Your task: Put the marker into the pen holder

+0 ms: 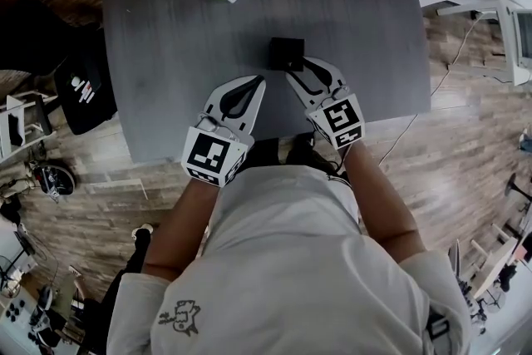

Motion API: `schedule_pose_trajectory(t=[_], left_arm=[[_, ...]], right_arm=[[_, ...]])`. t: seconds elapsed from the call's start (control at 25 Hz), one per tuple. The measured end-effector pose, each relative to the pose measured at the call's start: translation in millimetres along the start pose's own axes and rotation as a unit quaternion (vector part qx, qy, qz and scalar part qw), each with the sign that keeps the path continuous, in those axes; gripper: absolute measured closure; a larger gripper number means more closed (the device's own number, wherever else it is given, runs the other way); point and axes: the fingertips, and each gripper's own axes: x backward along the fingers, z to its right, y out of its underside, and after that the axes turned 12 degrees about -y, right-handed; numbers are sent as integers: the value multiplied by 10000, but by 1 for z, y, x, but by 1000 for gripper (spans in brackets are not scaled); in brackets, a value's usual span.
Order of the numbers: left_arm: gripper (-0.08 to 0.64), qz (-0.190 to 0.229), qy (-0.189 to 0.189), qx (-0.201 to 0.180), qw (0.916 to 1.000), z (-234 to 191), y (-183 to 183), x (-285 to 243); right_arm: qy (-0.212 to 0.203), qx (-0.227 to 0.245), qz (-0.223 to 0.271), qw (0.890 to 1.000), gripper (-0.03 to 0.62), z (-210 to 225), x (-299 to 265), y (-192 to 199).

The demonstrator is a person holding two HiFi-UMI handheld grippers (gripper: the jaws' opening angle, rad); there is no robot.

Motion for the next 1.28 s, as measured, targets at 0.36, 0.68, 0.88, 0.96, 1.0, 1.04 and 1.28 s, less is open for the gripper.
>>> schedule_pose_trajectory(t=[0.36, 0.68, 0.88, 0.96, 1.0, 1.04, 1.28], left_arm=[[549, 382, -71, -115, 9992, 11, -30, 12], [549, 820, -199, -382, 9957, 12, -68, 23], [549, 955, -288, -486, 9938, 20, -83, 27], [549, 993, -314, -529, 9931, 26, -85, 28], [549, 1009, -343, -546, 9928, 30, -86, 29], [549, 1019, -383, -563, 9925, 34, -87, 30], [549, 1122, -759, -748, 9880, 70, -94, 41]], right_arm=[[48, 427, 280, 9987, 433, -10, 25, -45], [154, 826, 664, 9942, 505, -18, 52, -93], [206, 988, 850, 9913, 569, -16, 70, -108], [186, 1045, 945, 9899, 588, -16, 78, -113], [153, 1059, 990, 9893, 588, -17, 82, -115], [114, 1071, 1028, 9889, 588, -18, 87, -115], [-235, 1248, 1110, 9857, 588, -30, 127, -112]])
